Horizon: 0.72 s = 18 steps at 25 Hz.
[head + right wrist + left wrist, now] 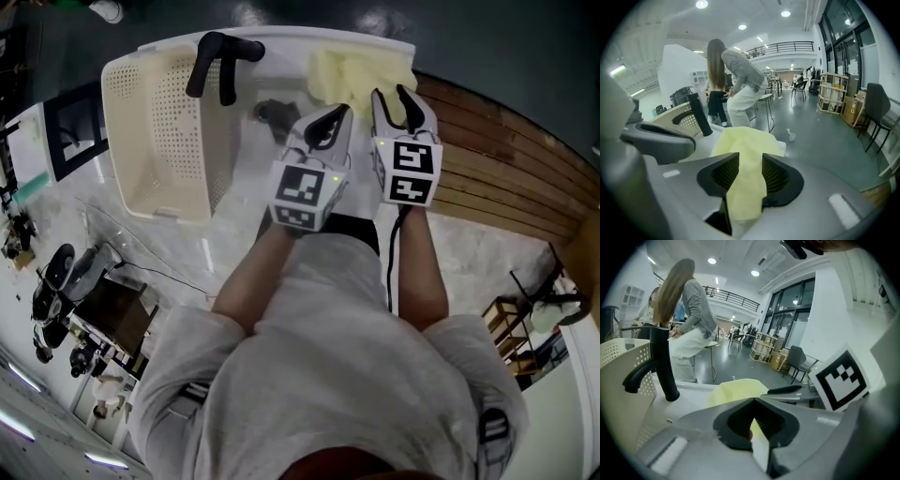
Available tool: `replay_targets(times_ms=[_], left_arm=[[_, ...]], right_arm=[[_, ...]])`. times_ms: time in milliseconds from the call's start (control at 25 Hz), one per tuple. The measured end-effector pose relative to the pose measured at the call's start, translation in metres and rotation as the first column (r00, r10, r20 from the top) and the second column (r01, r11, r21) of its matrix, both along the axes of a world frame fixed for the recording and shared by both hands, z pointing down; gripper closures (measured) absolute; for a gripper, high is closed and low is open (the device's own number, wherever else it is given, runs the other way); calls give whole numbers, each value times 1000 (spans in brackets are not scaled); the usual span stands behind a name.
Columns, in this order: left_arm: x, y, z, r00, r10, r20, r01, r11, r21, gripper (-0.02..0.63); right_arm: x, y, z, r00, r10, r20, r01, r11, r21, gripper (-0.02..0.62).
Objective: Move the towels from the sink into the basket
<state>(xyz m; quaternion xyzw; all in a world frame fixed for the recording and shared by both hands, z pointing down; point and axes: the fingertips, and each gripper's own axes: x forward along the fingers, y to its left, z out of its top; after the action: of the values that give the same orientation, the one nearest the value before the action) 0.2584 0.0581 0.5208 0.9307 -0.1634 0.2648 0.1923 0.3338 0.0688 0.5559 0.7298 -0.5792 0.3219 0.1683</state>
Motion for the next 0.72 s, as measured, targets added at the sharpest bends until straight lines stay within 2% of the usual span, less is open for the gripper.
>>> replay_targets(times_ms=[200,320,360,520,720], left_arm=[[-6,-9,5,1000,-23,14,23,1000,-7,586],[-9,-13,6,999,-32,16,33,999,-9,586],[-10,-13,6,999,-35,16,36,999,-9,586],[-18,-17,6,999,-48,14,48,999,-6,586],[-21,-20,-8,999,-51,-7,51,999,16,586]], right_arm=[[-2,-4,27,1000,-24,-8,24,995,-93,440],[-1,-2,36,999,-31,-38,26,992,-123,577],[-1,-2,36,999,-32,-43,26,992,-123,583],[-6,-6,24,998,-38,-59,33,996,-83,585],[-9,-14,-20,995,-37,-94,40,999,34,586]])
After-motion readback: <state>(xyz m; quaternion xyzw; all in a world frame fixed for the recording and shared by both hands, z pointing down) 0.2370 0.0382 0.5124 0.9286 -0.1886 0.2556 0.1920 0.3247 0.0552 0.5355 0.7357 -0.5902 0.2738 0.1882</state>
